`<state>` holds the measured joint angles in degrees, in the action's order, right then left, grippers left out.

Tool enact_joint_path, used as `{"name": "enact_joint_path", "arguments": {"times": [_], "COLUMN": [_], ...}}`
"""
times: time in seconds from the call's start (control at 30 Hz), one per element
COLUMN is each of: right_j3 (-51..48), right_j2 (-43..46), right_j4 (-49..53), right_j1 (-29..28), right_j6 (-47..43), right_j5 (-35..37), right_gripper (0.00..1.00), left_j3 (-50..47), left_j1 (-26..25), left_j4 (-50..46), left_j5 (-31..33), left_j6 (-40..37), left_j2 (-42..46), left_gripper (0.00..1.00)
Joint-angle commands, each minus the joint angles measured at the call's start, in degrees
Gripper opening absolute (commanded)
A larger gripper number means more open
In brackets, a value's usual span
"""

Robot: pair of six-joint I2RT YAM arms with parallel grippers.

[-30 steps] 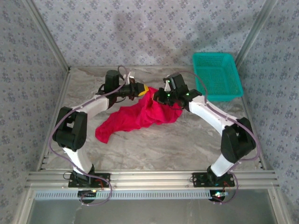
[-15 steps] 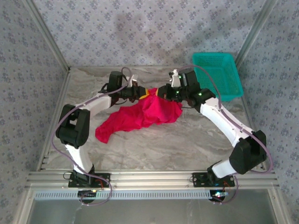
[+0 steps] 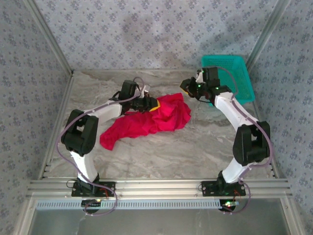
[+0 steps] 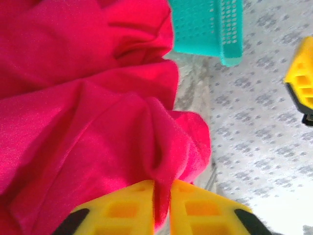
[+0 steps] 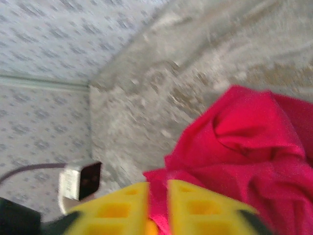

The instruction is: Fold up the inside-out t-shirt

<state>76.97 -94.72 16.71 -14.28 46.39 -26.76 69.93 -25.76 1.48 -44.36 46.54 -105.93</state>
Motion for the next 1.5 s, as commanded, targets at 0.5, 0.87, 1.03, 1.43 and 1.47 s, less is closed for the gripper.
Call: {"name": "enact_joint_path", "arguments": {"times": [0.5,0.87,1.03,1.43,1.47], "right_j3": [-5.4,1.4,2.6,-2.2,-2.3], "right_j2": [-0.9,-2.3,1.9,12.2,12.0], "right_j4": [10.6,16.5,17.4,12.0,12.1], "right_j1": [-12.9,-12.5,-12.5,-11.4,-11.0], "right_j6": [-13.7,-15.9,-16.7,-17.9,-17.7], "right_j5": [12.1,15.0,16.3,13.1,12.9], "right_gripper": [0.57,0.0,0.0,0.0,0.0], "left_j3": [-15.0,-25.4,-27.8,-32.7,-32.9], "left_j1": [10.8,18.5,20.5,20.4,20.3], "left_j4": [-30.9,-32.8,-31.3,-19.7,-18.9], "left_j5": [37.5,41.8,38.6,29.8,29.2], "left_j6": [-16.0,-16.4,-15.9,-12.0,-11.6], "left_j2": [28.7,39.3,39.2,30.7,30.0], "left_gripper": [0.49,0.51,0.54,0.42,0.37]}}
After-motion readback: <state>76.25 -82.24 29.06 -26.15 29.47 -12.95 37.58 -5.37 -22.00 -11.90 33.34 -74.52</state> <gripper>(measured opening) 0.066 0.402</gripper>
